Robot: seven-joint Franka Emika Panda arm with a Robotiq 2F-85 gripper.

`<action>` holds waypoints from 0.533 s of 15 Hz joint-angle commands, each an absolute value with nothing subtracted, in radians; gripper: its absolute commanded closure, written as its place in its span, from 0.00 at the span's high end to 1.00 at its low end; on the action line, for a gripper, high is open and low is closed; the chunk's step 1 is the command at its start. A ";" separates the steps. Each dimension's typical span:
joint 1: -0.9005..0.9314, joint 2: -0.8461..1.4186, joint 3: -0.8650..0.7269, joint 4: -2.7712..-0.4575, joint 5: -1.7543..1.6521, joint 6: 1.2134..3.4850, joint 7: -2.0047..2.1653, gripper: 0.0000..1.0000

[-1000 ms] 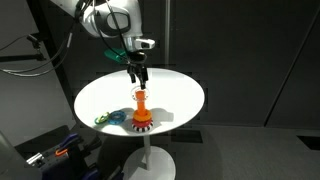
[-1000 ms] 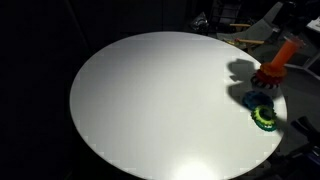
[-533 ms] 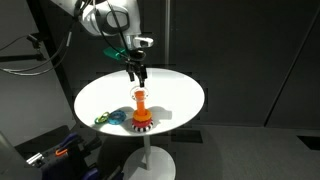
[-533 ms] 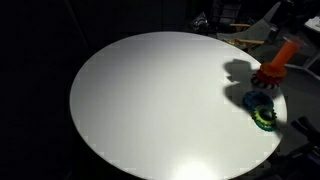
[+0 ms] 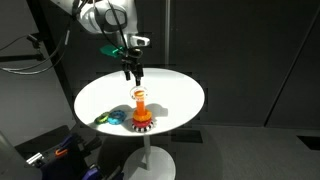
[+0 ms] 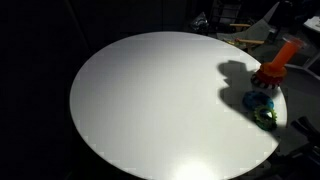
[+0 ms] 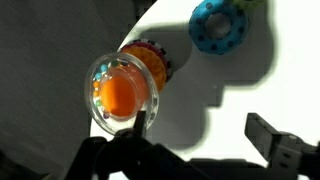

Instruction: Put the transparent circular object on the orange object

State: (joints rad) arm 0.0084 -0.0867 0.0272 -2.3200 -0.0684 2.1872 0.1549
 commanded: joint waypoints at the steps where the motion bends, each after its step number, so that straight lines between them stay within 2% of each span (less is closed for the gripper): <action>1: 0.015 -0.097 0.032 -2.299 -0.059 2.134 0.163 1.00; 8: 0.016 -0.105 0.034 -2.302 -0.066 2.114 0.169 1.00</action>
State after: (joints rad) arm 0.0137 -0.0909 0.0319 -2.3140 -0.0683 2.1486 0.1549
